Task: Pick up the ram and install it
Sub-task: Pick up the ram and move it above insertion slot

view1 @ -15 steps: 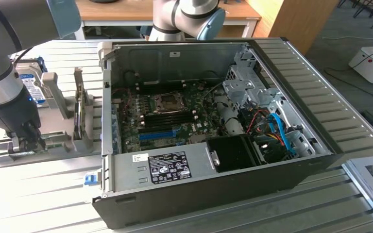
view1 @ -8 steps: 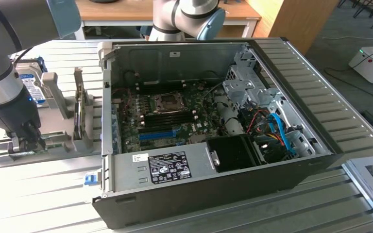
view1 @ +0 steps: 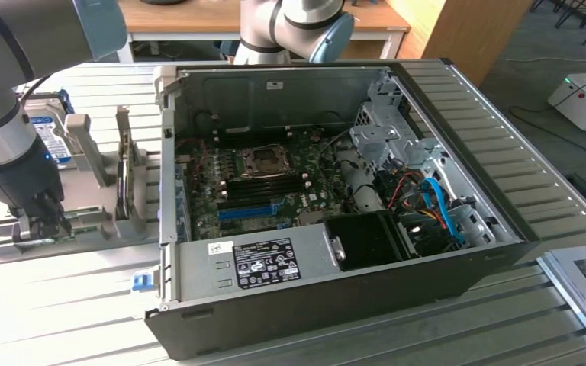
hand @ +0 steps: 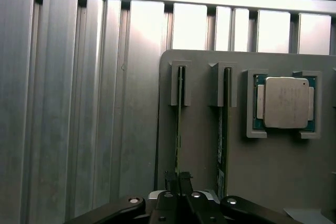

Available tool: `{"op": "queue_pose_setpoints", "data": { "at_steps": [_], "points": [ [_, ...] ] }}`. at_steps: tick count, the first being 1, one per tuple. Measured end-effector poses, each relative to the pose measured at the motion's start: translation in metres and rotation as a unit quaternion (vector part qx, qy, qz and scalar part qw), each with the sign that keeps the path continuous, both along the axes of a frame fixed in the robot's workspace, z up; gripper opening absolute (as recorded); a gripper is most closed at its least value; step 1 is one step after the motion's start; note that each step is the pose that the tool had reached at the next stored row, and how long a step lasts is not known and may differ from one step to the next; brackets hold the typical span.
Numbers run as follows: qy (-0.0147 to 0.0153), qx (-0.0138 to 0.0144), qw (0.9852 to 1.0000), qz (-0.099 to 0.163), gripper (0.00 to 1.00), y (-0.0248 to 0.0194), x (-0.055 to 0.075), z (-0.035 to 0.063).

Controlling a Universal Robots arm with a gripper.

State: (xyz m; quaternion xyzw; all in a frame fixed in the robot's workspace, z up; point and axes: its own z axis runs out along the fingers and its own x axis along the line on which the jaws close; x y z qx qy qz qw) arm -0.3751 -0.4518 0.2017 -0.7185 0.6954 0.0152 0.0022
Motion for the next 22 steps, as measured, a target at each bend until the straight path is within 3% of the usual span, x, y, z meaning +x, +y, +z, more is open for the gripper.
{"op": "queue_pose_setpoints", "data": {
  "at_steps": [7, 22],
  "points": [
    [0.0, 0.0, 1.0, 0.0, 0.11, -0.0001, 0.0, 0.0029],
    [0.0, 0.0, 1.0, 0.0, 0.11, -0.0001, 0.0, 0.0215]
  ]
}}
